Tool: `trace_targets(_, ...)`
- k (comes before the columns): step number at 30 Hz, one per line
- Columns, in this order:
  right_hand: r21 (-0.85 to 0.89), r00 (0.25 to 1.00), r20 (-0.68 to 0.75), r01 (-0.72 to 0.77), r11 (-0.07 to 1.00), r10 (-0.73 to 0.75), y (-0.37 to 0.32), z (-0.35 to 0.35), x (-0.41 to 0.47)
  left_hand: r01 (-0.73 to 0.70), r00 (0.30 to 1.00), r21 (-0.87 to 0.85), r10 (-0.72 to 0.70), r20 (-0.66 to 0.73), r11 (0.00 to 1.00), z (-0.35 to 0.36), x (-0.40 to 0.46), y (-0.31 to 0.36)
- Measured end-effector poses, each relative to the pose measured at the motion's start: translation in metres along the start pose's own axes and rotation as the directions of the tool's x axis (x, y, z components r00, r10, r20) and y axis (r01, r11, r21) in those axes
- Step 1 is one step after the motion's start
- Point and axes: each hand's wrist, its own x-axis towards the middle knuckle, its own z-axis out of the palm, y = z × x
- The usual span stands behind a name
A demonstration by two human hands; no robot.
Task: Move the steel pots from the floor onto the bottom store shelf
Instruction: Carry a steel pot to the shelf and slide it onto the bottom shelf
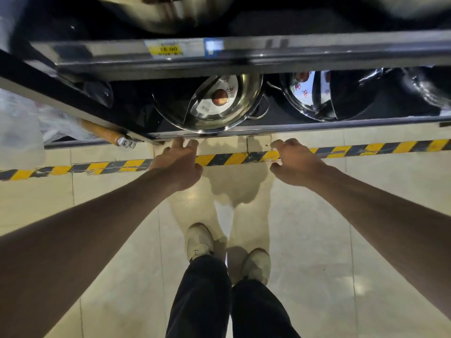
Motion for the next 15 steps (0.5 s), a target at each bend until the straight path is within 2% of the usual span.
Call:
trace_targets(8, 0.079, 0.999, -0.014, -0.034, 0.996, 0.035, 0.055, -0.024, -0.057, 0.021, 0.998, 0.002, -0.021, 0.066, 1.000, -0.011, -0.031, 0.038)
trace_targets(11, 0.054, 1.000, -0.007, -0.019, 0.998, 0.019, 0.064, -0.026, -0.052, 0.062, 0.998, -0.024, -0.062, 0.020, 0.998, -0.011, -0.018, 0.038)
trace_targets(15, 0.053, 0.997, -0.074, 0.021, 0.998, -0.017, 0.058, -0.010, -0.013, 0.096, 0.992, -0.010, -0.097, -0.077, 0.995, -0.010, 0.030, 0.022)
